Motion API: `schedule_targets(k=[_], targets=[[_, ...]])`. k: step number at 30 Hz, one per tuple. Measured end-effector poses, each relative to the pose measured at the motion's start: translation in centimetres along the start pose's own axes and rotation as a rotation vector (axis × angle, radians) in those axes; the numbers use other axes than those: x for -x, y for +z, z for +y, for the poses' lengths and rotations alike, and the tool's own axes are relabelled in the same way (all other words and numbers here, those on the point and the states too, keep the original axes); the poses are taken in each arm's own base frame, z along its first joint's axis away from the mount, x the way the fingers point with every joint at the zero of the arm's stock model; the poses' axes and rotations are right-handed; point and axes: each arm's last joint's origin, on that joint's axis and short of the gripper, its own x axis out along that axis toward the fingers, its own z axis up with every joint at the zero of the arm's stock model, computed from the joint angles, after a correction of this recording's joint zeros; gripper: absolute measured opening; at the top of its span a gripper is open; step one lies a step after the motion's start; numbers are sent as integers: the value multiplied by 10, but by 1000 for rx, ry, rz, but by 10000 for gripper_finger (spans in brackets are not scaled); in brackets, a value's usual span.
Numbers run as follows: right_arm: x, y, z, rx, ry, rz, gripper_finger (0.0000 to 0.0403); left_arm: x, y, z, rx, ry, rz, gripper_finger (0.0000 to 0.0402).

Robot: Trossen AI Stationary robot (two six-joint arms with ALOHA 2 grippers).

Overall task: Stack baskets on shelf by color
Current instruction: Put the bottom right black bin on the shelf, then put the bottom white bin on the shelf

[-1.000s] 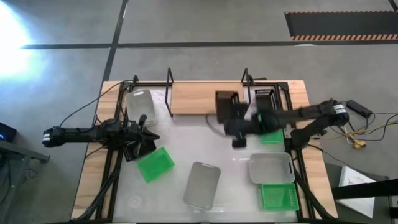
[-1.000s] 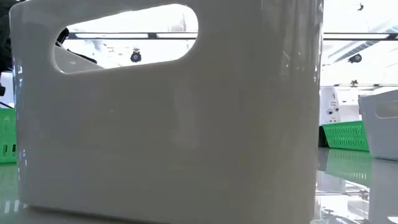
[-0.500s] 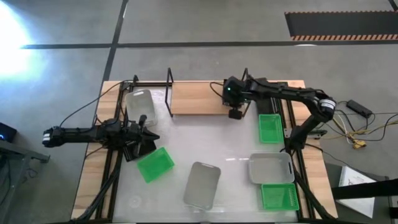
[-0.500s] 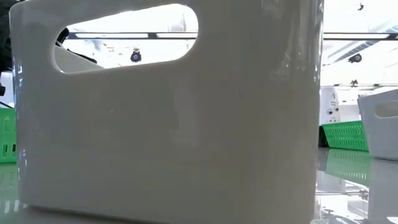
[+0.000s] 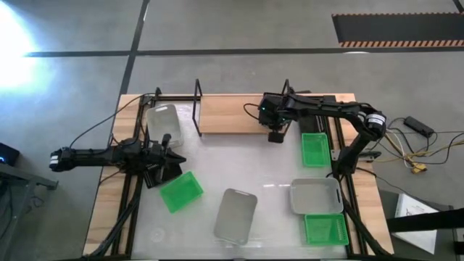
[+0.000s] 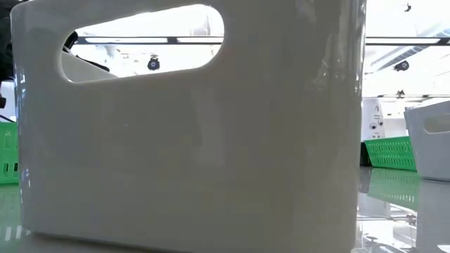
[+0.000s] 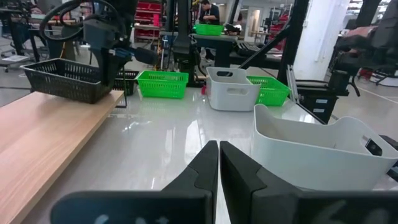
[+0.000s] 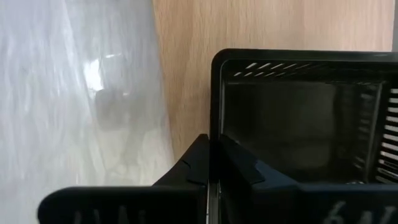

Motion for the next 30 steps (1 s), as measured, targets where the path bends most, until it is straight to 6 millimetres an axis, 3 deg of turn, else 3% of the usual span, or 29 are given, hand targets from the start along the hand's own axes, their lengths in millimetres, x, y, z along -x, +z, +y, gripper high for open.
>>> schedule_targets(k=[9, 18, 24, 30], targets=[[1, 0, 4, 69, 7, 6, 66, 0, 0, 0, 0, 0, 2, 0], [12, 2, 9, 117, -4, -33, 70, 0, 0, 0, 0, -1, 2, 0], [14, 2, 10, 109, -6, -40, 84, 0, 0, 0, 0, 0, 2, 0], [25, 6, 8, 30, -21, -81, 123, 0, 0, 0, 0, 0, 2, 0]])
